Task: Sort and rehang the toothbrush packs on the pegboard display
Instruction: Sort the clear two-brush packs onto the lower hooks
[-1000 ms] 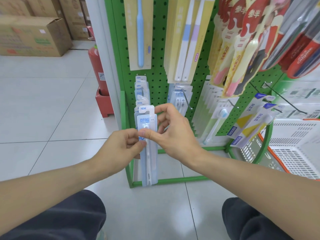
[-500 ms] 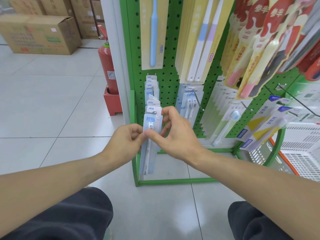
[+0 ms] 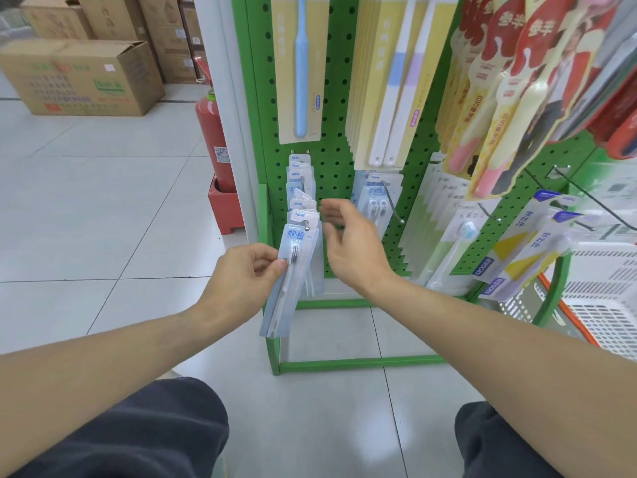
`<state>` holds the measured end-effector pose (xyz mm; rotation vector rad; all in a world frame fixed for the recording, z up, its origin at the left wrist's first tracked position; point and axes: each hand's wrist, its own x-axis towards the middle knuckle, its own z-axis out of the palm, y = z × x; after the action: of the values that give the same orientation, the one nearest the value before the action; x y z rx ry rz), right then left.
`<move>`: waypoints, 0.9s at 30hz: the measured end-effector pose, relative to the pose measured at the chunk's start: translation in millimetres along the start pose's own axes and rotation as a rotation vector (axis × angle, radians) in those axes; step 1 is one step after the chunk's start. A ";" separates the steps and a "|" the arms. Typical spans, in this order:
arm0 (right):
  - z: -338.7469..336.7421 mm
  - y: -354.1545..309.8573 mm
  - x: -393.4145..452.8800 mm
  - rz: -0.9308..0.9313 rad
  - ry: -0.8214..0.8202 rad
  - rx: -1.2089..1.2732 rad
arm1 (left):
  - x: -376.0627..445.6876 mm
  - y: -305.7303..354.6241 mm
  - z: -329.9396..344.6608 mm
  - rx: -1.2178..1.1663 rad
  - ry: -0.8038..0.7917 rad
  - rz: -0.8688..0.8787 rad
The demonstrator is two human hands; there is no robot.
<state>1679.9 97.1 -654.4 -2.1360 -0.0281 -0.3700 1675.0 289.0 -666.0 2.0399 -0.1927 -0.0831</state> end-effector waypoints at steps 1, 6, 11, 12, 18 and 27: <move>4.3 2.4 4.3 0.017 -0.020 0.032 | 0.3 1.3 -0.2 0.008 0.006 0.004; 24.1 10.5 22.9 0.070 -0.011 0.173 | 2.2 6.5 -3.6 0.046 0.030 0.027; 28.5 8.7 31.2 0.045 0.030 0.185 | 1.9 7.3 -5.3 0.080 0.023 0.045; 28.8 8.6 32.5 0.030 0.021 0.182 | 2.2 7.1 -5.8 0.089 0.024 0.048; 30.1 13.8 40.7 0.033 0.068 0.126 | 5.1 3.4 -5.8 0.112 0.017 0.049; 23.5 11.5 42.5 -0.015 0.027 0.090 | 6.7 5.3 -1.1 0.135 0.022 0.059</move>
<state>1728.3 104.7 -664.2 -2.0430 -0.0445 -0.3990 1681.2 286.4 -660.6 2.1665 -0.2504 -0.0117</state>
